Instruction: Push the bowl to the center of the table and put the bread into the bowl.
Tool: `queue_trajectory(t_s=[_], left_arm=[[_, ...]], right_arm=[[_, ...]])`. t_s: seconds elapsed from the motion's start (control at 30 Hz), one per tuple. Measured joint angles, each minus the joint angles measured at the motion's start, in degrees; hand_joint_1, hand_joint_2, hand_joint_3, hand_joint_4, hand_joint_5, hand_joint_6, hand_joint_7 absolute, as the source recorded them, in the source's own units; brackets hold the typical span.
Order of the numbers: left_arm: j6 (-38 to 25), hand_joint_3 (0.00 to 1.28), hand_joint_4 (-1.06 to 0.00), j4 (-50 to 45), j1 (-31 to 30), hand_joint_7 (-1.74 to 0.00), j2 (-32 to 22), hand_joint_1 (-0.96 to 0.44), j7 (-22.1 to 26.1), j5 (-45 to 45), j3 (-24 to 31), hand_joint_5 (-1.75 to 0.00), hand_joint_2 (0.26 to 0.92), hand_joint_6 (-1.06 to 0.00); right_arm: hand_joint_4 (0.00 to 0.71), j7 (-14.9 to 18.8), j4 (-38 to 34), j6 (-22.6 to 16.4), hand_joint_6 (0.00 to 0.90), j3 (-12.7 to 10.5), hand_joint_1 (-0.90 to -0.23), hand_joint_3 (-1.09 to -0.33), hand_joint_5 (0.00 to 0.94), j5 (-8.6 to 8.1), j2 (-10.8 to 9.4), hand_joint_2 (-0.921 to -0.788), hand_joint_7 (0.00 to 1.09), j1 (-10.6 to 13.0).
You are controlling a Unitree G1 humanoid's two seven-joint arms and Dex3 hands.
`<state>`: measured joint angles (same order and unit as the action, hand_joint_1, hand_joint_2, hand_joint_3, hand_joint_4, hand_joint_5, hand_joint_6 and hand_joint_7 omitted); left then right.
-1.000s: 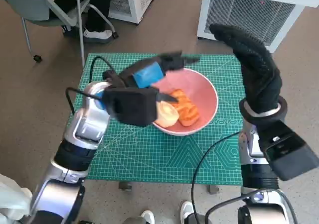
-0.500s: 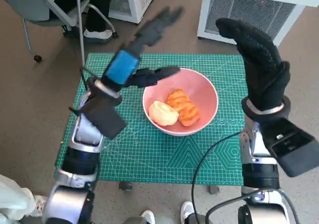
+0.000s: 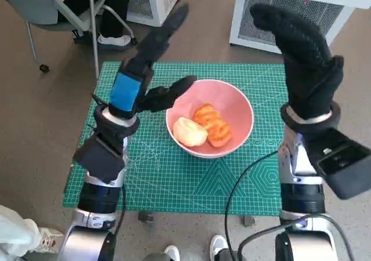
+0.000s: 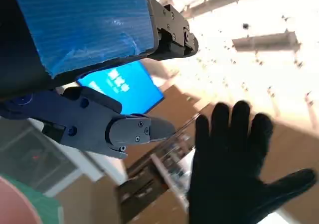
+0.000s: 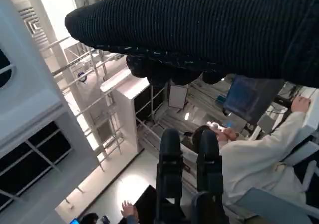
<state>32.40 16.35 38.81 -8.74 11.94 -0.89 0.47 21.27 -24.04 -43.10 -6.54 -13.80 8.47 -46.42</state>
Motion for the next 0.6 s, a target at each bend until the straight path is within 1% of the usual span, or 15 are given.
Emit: queue_trajectory(t_s=[0.13,0.4,0.6], left_arm=[[0.67,0.40,-0.25,0.00,-0.17,-0.09,0.16,-0.49,0.00,-0.59,0.47,-0.01,0.921,-0.29],[2.50,0.39,-0.26,0.47,-0.17,-0.09,0.31,-0.51,-0.08,-1.91,1.30,-0.01,0.921,-0.30],[3.54,0.39,-0.26,1.09,-0.17,-0.09,0.37,-0.51,-0.07,-2.56,1.80,-0.01,0.921,-0.30]], right_arm=[[0.232,0.00,-0.43,0.03,-0.001,0.03,-0.554,-0.791,0.066,0.05,-0.18,-0.921,0.61,-0.20],[0.234,-0.01,-0.85,0.02,-0.001,0.09,-0.560,-0.790,0.064,0.68,-0.16,-0.921,0.61,-0.20],[0.233,0.00,-1.31,-0.08,-0.001,0.10,-0.562,-0.789,0.061,0.71,-0.08,-0.921,0.61,-0.20]])
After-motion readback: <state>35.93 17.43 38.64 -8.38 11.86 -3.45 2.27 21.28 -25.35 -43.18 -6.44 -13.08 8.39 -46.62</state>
